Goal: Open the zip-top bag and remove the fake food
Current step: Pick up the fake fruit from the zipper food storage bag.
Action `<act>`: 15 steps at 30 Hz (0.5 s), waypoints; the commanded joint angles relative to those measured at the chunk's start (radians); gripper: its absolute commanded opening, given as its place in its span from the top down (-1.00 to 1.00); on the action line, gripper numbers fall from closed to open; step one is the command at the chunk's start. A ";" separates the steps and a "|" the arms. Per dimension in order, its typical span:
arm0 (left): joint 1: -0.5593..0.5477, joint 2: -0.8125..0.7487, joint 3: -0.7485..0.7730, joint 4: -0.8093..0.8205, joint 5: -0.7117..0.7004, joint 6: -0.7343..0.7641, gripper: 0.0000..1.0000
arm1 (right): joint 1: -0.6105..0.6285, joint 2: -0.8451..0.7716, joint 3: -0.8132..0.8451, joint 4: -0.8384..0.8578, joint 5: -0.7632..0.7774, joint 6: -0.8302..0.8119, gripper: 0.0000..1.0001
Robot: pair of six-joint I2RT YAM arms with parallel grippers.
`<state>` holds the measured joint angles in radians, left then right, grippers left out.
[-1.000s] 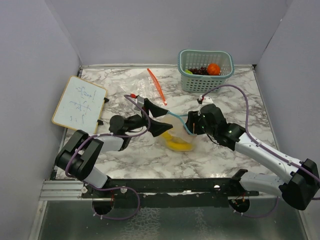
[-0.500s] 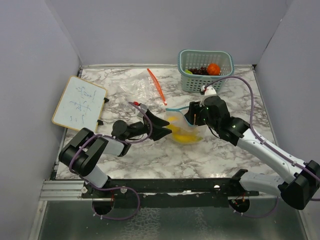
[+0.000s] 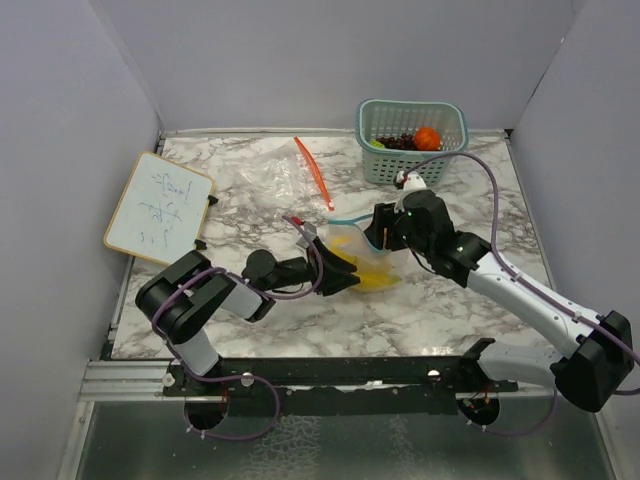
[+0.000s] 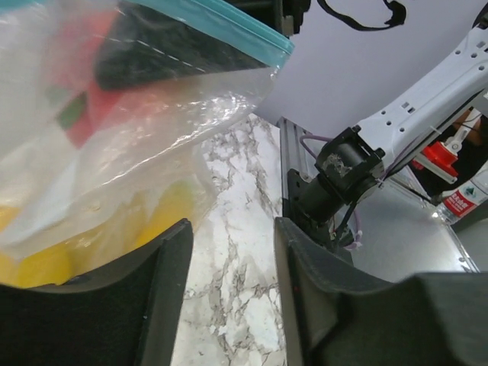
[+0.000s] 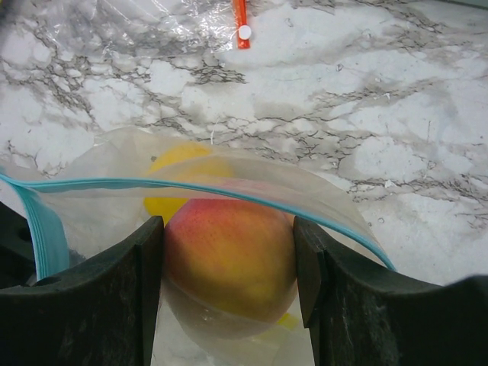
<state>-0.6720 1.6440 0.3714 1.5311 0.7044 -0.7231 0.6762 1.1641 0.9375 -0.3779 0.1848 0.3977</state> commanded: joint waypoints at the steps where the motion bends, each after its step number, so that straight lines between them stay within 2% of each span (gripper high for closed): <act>1: -0.054 0.046 0.048 0.029 -0.111 0.016 0.12 | -0.006 0.011 -0.018 0.085 -0.084 0.032 0.33; 4: -0.060 0.113 0.083 -0.006 -0.171 0.017 0.35 | -0.007 -0.005 -0.042 0.110 -0.125 0.044 0.32; 10: -0.063 0.223 0.130 -0.032 -0.230 0.015 0.59 | -0.006 -0.034 -0.043 0.100 -0.143 0.047 0.33; 15: -0.064 0.309 0.136 -0.045 -0.281 0.024 0.67 | -0.006 -0.061 -0.037 0.094 -0.137 0.046 0.33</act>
<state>-0.7307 1.8946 0.4980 1.4879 0.5125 -0.7155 0.6701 1.1515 0.8852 -0.3252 0.0860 0.4259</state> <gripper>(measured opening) 0.178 0.593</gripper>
